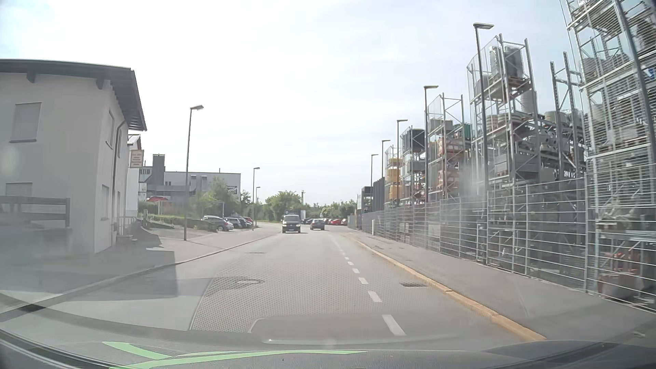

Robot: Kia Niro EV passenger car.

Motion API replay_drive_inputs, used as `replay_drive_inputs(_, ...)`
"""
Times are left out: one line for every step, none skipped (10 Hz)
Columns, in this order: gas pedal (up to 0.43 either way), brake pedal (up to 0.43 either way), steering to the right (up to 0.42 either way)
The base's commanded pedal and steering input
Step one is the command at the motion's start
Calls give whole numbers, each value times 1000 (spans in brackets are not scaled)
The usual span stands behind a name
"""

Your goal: Follow the waypoints while adhering to traffic rules and regulations

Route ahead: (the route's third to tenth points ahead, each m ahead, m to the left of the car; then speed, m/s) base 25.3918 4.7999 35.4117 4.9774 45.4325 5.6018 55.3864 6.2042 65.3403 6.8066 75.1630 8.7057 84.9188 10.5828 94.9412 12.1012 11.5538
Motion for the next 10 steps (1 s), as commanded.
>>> replay_drive_inputs(67, 0, 4)
replay_drive_inputs(67, 0, 3)
replay_drive_inputs(67, 0, 3)
replay_drive_inputs(67, 0, 3)
replay_drive_inputs(67, 0, 3)
replay_drive_inputs(67, 0, 2)
replay_drive_inputs(67, 0, 1)
replay_drive_inputs(67, 0, 0)
replay_drive_inputs(67, 0, -1)
replay_drive_inputs(67, 0, -3)
